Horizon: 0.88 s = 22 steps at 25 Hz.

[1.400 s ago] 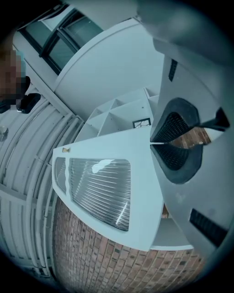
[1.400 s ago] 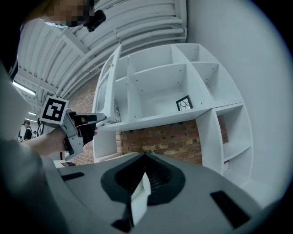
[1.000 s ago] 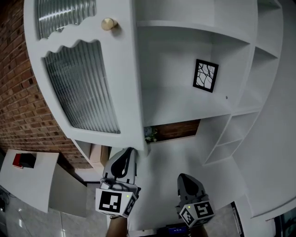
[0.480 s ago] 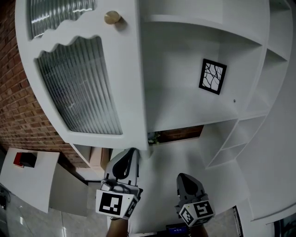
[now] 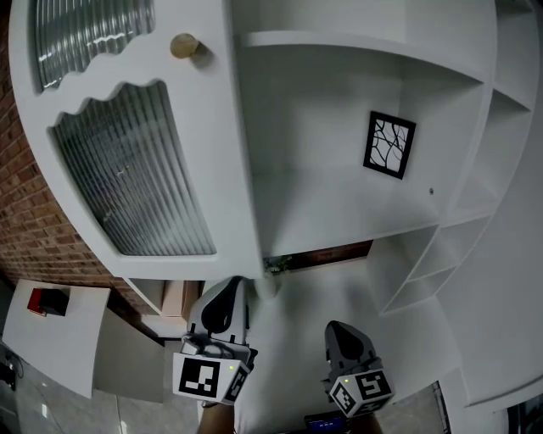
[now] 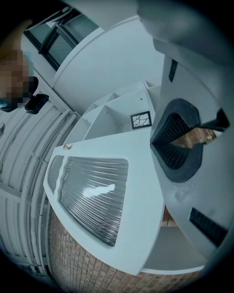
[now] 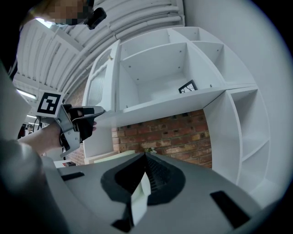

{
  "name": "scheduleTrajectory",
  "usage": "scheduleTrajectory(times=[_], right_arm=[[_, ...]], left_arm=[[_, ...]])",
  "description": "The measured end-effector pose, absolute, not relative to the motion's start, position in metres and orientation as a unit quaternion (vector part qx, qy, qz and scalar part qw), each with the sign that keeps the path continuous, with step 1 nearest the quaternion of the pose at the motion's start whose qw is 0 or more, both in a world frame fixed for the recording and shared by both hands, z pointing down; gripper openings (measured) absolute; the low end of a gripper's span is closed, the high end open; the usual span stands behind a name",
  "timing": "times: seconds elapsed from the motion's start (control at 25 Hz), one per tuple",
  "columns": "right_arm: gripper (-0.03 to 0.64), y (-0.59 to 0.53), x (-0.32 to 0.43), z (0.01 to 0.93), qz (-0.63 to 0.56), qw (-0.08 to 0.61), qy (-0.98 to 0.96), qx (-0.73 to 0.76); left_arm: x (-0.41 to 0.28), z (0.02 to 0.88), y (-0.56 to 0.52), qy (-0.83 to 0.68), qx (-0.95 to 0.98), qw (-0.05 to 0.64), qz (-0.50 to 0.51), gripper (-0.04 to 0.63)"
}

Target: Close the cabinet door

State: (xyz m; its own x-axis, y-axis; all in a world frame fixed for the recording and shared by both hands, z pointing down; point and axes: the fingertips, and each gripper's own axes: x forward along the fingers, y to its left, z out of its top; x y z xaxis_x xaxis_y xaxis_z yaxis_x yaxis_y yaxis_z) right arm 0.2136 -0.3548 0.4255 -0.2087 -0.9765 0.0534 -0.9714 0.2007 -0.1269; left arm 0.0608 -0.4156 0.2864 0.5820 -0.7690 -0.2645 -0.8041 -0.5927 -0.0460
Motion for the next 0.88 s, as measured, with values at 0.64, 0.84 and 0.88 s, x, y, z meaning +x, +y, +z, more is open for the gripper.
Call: scheduleTrajectory(times=[0.64, 0.84, 0.88], right_arm=[[0.000, -0.331, 0.234, 0.424, -0.063, 0.024, 0.765, -0.640], [0.000, -0.314, 0.224, 0.426, -0.070, 0.026, 0.765, -0.639], [0.000, -0.309, 0.219, 0.428, -0.066, 0.018, 0.767, -0.638]], left_arm=[[0.061, 0.283, -0.417, 0.472, -0.869, 0.115, 0.094, 0.014], [0.049, 0.293, -0.393, 0.468, -0.874, 0.097, 0.087, 0.014], [0.044, 0.297, -0.387, 0.468, -0.875, 0.090, 0.087, 0.014]])
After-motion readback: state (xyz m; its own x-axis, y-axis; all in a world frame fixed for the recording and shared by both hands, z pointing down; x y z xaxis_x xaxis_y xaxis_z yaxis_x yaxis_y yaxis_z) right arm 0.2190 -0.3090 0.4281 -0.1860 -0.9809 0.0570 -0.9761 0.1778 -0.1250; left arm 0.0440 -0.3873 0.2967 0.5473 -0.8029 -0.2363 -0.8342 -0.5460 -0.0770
